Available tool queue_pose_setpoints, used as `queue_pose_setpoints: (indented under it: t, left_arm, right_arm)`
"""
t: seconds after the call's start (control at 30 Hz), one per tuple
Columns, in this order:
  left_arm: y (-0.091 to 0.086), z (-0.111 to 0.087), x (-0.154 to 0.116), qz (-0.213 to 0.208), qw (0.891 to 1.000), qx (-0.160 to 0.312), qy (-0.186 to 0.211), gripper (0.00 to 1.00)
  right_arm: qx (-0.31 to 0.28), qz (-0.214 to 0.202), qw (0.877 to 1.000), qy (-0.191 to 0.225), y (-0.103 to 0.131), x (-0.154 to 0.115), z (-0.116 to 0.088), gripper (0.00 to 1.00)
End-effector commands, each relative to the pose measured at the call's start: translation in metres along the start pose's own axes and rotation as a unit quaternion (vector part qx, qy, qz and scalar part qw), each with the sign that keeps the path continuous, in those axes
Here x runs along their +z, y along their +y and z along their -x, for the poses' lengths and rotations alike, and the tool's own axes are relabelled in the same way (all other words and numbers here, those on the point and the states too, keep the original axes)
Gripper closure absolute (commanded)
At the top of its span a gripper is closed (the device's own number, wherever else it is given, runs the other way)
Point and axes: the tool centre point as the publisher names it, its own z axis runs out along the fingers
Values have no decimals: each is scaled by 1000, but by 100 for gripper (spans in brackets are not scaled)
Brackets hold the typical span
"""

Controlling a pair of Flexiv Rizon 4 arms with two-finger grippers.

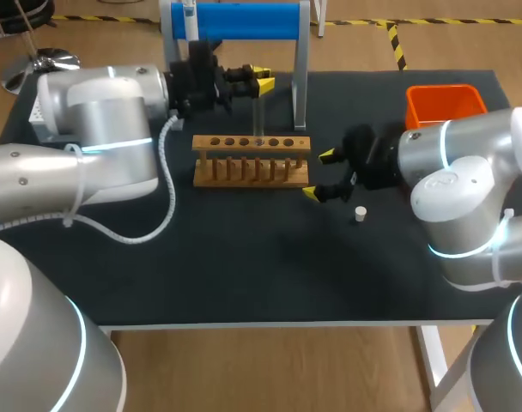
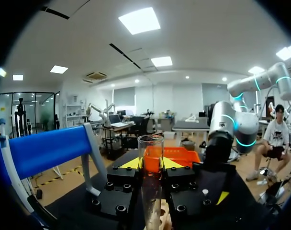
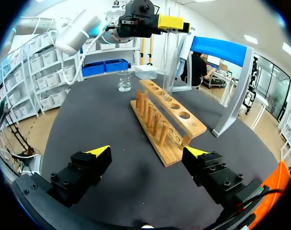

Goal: Invert the test tube, pick up the pipette, mount the tip to pipette, aspirate from beaker and dispense into the tube, eject the tip, return the pipette, and cap with the stopper.

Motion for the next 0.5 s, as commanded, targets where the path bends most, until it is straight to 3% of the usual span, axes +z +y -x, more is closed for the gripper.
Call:
queue_pose_setpoints:
  t: [0.03,0.5]
  left_arm:
    - [4,1,4,3,1000,1,-2,100]
    - [10,-2,5,-2,1000,8,-9,100]
  right_arm:
    - [0,0,1000,0,-1,-1,0,0]
    - [0,0,1000,0,-1,-1,0,0]
